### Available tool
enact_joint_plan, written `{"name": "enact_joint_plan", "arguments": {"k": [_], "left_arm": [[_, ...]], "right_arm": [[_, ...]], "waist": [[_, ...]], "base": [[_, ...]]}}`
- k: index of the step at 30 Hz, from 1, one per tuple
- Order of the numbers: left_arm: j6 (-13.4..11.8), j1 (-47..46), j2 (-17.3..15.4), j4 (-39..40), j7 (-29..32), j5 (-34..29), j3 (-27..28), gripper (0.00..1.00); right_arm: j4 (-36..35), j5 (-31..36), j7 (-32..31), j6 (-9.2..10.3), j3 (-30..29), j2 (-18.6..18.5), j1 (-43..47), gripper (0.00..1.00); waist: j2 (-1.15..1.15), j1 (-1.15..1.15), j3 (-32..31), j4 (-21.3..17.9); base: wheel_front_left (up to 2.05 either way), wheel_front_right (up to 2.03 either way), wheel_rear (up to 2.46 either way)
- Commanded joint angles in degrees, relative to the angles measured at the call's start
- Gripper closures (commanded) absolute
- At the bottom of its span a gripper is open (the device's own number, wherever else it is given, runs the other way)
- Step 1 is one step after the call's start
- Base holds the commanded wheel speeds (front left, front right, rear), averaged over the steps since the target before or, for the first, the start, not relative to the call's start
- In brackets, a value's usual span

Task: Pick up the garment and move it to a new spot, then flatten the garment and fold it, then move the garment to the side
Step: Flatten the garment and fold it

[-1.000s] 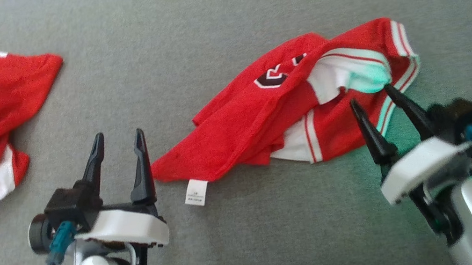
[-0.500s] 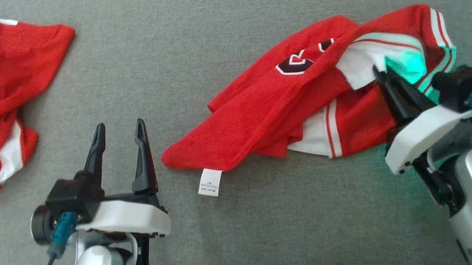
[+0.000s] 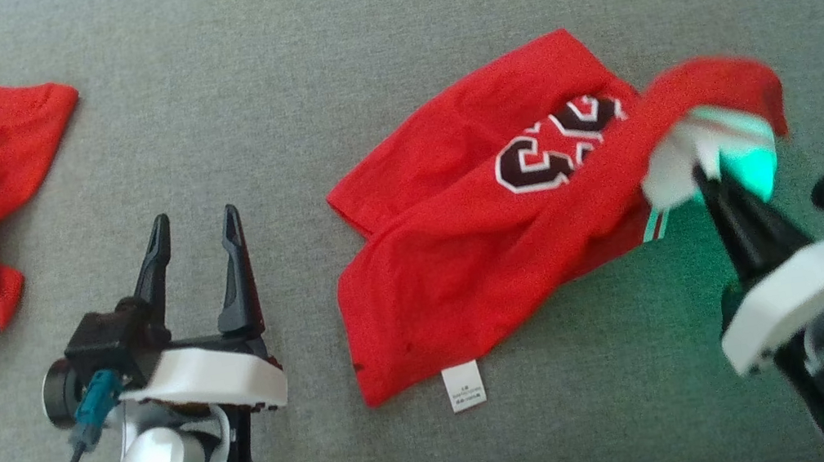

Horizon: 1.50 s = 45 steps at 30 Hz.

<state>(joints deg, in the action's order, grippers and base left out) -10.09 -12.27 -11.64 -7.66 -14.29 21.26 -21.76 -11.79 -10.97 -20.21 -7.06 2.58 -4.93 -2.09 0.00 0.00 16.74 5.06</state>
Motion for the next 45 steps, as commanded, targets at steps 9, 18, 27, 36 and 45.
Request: {"name": "enact_joint_plan", "arguments": {"k": [9,18,27,36,45], "left_arm": [[0.3,-1.1,-0.9,1.5,-0.7,-0.4,1.8,0.0],[0.3,-0.3,-1.3,0.9,-0.7,-0.2,1.9,0.0],[-0.3,2.2,-1.8,0.8,-0.2,0.3,1.6,0.0],[-1.2,4.5,-2.5,2.1,0.7,0.5,1.3,0.0],[-1.8,6.4,-3.3,3.5,2.0,0.0,0.0,0.0]], "right_arm": [[0.0,-0.5,-12.3,-0.43,-1.0,1.1,9.2,1.0],[1.0,-1.5,-8.5,-0.43,-0.3,1.2,7.5,0.0],[-5.0,-3.1,-9.3,-0.43,0.9,0.5,7.2,0.0],[-9.1,-3.2,-0.5,-0.43,1.1,0.1,3.9,0.0],[-2.3,-1.4,12.4,-0.43,1.3,0.9,4.1,0.0]], "waist": [[0.0,0.0,-0.2,0.0],[0.0,0.0,-1.8,-0.8],[0.0,0.0,-6.2,-1.9],[0.0,0.0,-9.7,-2.3],[0.0,0.0,-11.4,-1.6]], "base": [[0.0,0.0,0.0],[0.0,0.0,0.0],[0.0,0.0,0.0],[0.0,0.0,0.0],[0.0,0.0,0.0]]}}
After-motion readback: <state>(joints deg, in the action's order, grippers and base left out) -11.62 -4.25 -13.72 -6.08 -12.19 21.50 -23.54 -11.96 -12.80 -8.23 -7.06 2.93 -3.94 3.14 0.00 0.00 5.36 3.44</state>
